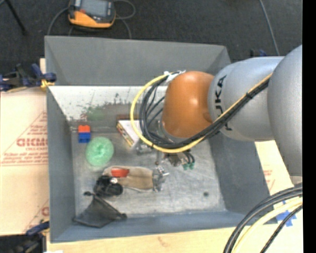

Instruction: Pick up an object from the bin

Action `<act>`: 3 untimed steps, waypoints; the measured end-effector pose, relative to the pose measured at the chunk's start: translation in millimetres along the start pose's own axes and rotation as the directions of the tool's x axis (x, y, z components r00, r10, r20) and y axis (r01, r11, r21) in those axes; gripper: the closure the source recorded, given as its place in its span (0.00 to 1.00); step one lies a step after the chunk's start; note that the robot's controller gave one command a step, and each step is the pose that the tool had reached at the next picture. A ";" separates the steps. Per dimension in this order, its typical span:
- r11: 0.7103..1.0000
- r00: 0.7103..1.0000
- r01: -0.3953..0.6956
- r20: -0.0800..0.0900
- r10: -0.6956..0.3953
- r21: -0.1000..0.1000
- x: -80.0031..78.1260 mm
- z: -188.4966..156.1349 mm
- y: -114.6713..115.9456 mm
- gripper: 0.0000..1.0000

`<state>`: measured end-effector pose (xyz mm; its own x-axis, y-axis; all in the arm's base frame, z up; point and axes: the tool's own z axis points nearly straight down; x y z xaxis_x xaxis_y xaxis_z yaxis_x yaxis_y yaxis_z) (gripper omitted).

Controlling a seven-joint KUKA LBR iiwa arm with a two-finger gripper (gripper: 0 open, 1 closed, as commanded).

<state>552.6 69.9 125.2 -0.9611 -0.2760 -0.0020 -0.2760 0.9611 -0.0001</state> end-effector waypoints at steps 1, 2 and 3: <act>0.989 0.988 -0.150 -0.021 0.150 0.008 -24.2 49.4 23.4 1.00; 0.989 0.989 -0.149 -0.021 0.149 0.008 -24.3 49.4 23.4 1.00; 0.997 0.997 -0.076 0.002 0.076 0.001 -28.5 -86.4 43.4 1.00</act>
Offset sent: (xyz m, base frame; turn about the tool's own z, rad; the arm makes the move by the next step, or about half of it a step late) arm 0.0000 0.0000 0.0000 0.0000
